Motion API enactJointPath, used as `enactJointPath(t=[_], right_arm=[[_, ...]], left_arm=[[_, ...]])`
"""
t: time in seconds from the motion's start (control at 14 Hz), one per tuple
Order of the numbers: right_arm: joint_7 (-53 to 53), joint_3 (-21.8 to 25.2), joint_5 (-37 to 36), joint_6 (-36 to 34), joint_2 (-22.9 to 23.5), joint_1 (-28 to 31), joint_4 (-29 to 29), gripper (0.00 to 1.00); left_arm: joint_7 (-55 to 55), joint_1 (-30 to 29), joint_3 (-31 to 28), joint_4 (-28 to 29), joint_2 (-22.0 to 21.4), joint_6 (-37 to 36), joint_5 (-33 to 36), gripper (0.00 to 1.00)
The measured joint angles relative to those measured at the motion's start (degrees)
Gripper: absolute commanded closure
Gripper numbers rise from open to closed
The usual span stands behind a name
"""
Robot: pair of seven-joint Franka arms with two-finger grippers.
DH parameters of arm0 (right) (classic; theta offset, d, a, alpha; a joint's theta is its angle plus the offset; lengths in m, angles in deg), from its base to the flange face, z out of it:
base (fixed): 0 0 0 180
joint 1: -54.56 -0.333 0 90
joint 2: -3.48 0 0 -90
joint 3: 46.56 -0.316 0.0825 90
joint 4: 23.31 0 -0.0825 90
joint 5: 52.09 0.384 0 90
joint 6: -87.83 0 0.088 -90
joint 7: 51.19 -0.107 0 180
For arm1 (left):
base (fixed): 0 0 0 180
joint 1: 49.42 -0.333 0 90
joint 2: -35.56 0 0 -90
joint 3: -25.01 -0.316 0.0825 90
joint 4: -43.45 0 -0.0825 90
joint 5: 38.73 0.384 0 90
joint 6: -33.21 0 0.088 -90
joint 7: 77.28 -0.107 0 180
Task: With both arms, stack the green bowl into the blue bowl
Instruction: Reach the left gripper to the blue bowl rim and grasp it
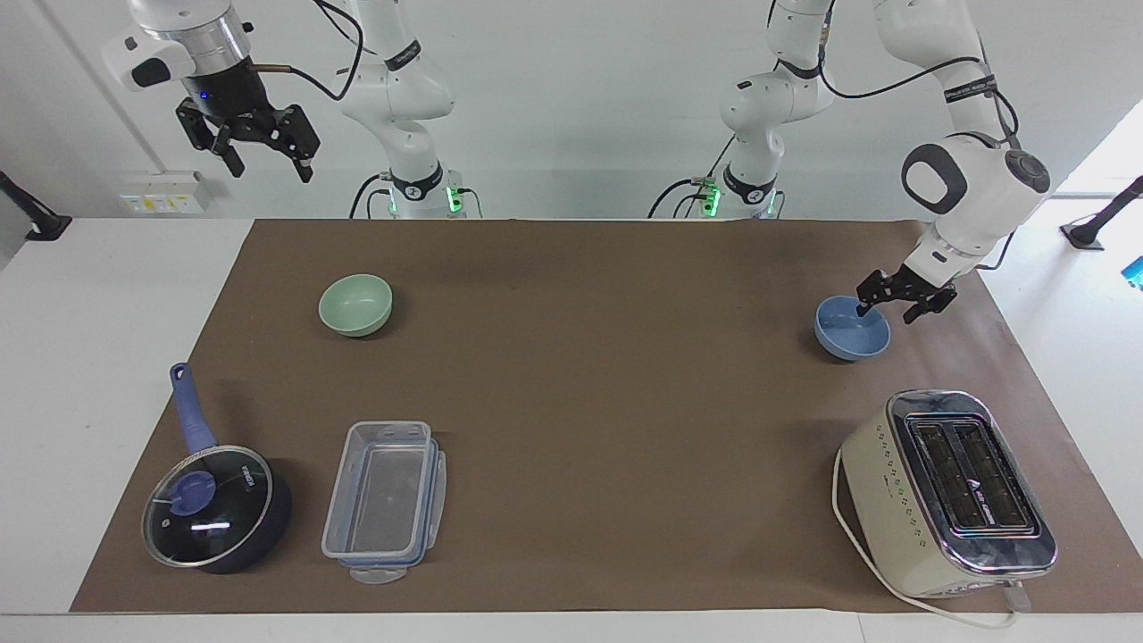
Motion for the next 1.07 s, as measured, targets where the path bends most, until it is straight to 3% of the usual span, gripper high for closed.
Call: enactJointPath(t=[0.14, 0.43, 1.07], right_arm=[[0.0, 0.0, 0.0, 0.0, 0.0, 0.0, 0.0, 0.0], [0.0, 0.0, 0.0, 0.0, -0.01, 0.0, 0.01, 0.0], [0.0, 0.0, 0.0, 0.0, -0.02, 0.0, 0.03, 0.0]], left_arm=[[0.0, -0.1, 0.0, 0.66, 0.18, 0.13, -0.01, 0.58], [0.0, -0.16, 0.0, 0.99, 0.18, 0.09, -0.02, 1.0], [-0.36, -0.16, 0.47, 0.63, 0.0, -0.59, -0.11, 1.0]])
